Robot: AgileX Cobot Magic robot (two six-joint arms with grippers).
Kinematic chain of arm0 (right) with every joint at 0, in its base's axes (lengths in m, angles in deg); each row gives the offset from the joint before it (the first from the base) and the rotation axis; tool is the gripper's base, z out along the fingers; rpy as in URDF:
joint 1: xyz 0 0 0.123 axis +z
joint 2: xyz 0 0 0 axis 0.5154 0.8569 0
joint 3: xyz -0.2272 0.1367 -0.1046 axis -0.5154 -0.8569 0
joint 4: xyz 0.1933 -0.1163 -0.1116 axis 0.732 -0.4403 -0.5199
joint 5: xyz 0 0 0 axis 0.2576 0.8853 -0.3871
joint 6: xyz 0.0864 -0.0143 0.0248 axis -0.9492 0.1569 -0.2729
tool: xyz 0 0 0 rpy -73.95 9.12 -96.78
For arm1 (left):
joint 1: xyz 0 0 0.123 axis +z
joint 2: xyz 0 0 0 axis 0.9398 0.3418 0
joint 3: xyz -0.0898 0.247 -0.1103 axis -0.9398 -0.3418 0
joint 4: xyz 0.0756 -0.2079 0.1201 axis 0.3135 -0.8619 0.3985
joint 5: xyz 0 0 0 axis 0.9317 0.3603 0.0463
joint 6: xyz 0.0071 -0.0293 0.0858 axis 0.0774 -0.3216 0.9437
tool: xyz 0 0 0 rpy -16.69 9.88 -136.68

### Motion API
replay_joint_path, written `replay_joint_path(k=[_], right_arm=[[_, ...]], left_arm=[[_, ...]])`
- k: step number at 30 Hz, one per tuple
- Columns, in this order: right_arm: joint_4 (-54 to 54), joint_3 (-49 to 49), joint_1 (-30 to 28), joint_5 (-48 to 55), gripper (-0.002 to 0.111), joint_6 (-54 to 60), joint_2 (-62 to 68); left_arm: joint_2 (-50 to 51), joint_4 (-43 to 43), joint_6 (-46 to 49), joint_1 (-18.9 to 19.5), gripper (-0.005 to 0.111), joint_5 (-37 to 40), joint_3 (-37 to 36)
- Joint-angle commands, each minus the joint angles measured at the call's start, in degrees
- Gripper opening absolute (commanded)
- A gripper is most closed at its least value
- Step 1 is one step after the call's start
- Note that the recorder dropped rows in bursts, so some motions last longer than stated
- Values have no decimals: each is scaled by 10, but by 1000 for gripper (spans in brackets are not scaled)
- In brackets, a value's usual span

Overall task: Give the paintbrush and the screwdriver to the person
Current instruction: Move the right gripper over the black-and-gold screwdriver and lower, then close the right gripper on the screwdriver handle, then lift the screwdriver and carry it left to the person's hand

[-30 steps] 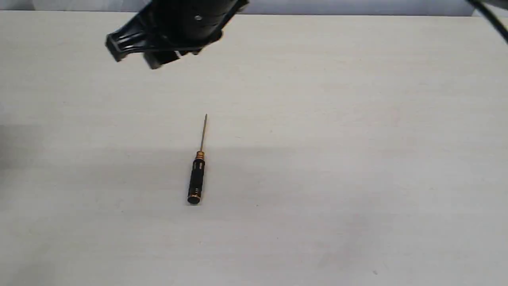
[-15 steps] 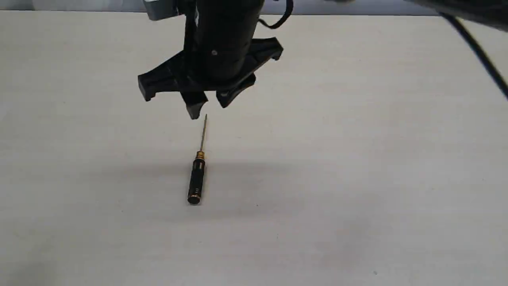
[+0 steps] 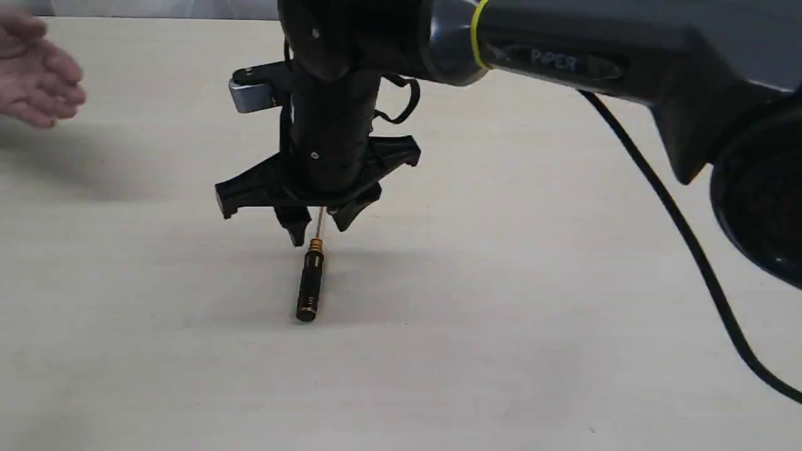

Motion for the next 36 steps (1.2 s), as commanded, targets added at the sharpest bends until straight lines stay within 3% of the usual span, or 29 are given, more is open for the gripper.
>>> replay_joint_path(k=[1,21,23,27,36], right_arm=[[2,-4,11,-30,44,-2,17],[-30,-4,14,-58,43,-64,82],[-30,-4,14,-56,36,-64,82],[-56,-4,14,-45,6,-60,82],[-40,-4,14,-29,5,-6,58]], left_arm=[[-1,0,-1,-3,0,-6,-1],[-1,-3,-1,-3,0,-6,-1],[-1,-3,-1,-3,0,-6,-1],[-1,-3,-1,-3,0,-6,-1],[-1,-3,-1,-3,0,-6,-1]])
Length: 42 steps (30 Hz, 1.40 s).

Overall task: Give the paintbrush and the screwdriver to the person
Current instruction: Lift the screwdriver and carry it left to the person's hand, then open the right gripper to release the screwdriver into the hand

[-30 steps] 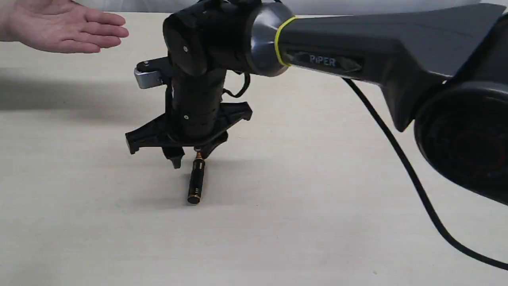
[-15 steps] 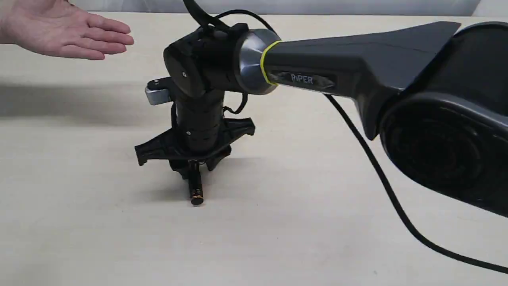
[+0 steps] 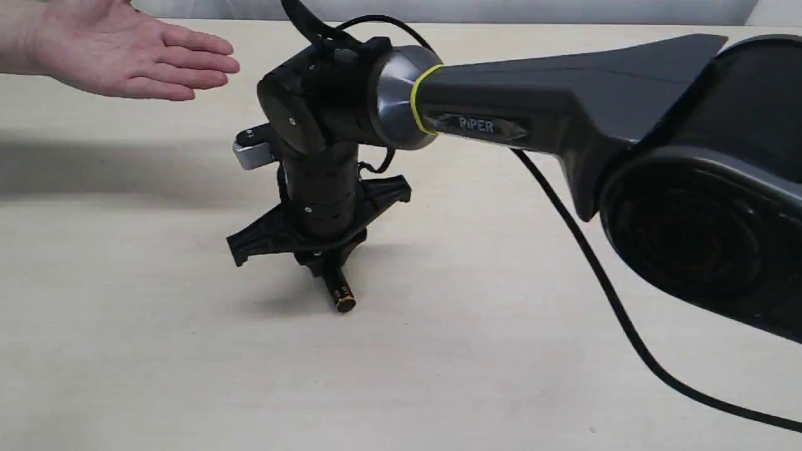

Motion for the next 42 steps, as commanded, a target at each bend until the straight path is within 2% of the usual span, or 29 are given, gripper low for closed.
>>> replay_joint_path(k=[1,8,14,17,23,33,35,40,42], right_arm=[[35,-4,2,12,5,58,-25],[45,-4,66,37,5,120,-118],[45,17,116,-52,5,138,-213],[42,65,112,-83,5,152,-218],[34,179,81,-80,5,156,-152],[32,206,36,-83,5,179,-38],[32,206,31,-83,11,179,-30],[28,206,30,-80,46,184,-31],[28,206,30,-77,55,184,-39]], left_arm=[[-1,-3,-1,-3,0,-6,-1],[-1,-2,-1,-3,0,-7,-1],[-1,-1,-1,-3,0,-6,-1],[-1,-1,-1,-3,0,-6,-1],[-1,-1,-1,-3,0,-6,-1],[-1,-1,-1,-3,0,-6,-1],[-1,-1,-1,-3,0,-6,-1],[-1,-3,-1,-3,0,-5,-1],[-1,-3,-1,-3,0,-6,-1]])
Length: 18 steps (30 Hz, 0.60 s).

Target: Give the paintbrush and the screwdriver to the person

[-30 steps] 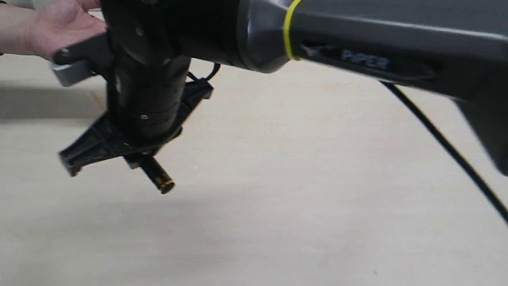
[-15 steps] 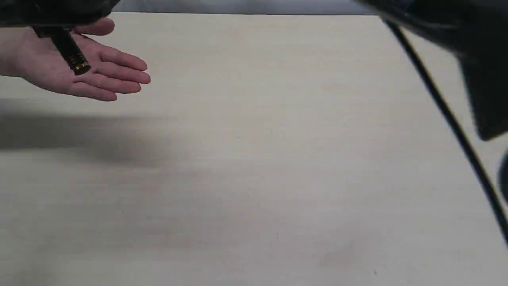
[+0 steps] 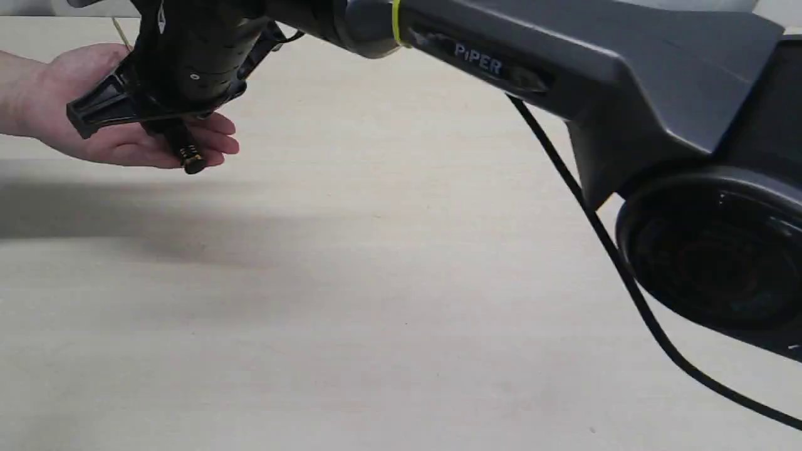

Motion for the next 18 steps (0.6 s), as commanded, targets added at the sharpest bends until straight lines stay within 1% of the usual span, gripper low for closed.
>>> replay_joint_path(k=[1,2,3,4,5,8,9,14,18], right_arm=[[-18,4,-3,7,56,7,-19],[-25,4,-3,14,55,7,-25],[-42,4,-3,24,52,6,-33],[-63,4,-3,37,47,1,-43],[-84,4,-4,47,39,-3,-52],[-90,4,-17,74,10,-3,-90],[-85,4,-22,82,5,-3,-105],[-70,-29,-27,105,4,13,-201],[-102,-89,-27,112,4,7,-301]], left_arm=[[-1,-3,-1,-3,0,-6,-1],[-1,-3,-1,-3,0,-6,-1],[-1,-3,-1,-3,0,-6,-1],[-1,-3,-1,-3,0,-6,-1],[-1,-3,-1,-3,0,-6,-1],[-1,-3,-1,-3,0,-6,-1],[-1,-3,-1,-3,0,-6,-1],[-1,-3,-1,-3,0,-6,-1],[-1,-3,-1,-3,0,-6,-1]])
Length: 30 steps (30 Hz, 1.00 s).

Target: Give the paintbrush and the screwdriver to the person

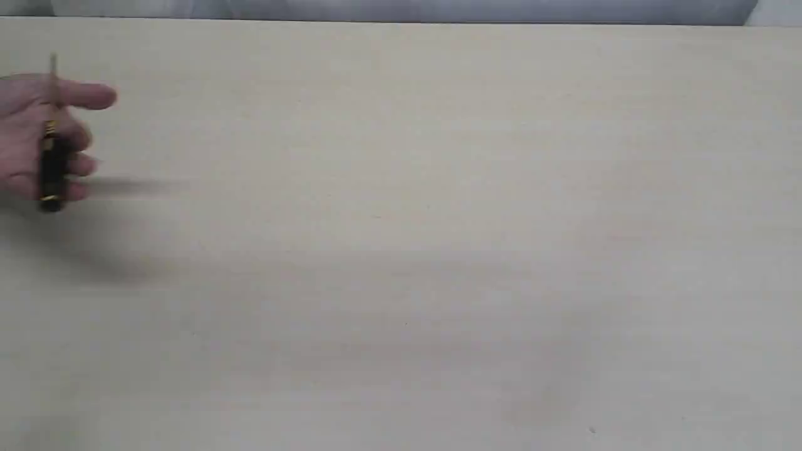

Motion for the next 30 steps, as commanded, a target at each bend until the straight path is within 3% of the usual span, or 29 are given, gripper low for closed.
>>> replay_joint_path(k=[1,9,16,21,26,30], right_arm=[[-24,-49,-2,24,4,1,-83],[-51,-59,-2,54,4,12,-211],[-162,-85,-3,99,4,-23,-279],[-189,-210,-35,-22,4,-68,-379],[-146,-417,-139,-270,4,-72,-544],[-145,-568,-226,-358,4,-72,-640]], left_arm=[[-1,-3,-1,-3,0,-6,-1],[-1,0,-1,-3,0,-7,-1],[-1,-1,-1,-3,0,-6,-1],[-1,-1,-1,-3,0,-6,-1],[-1,-1,-1,-3,0,-6,-1],[-1,-1,-1,-3,0,-6,-1]])
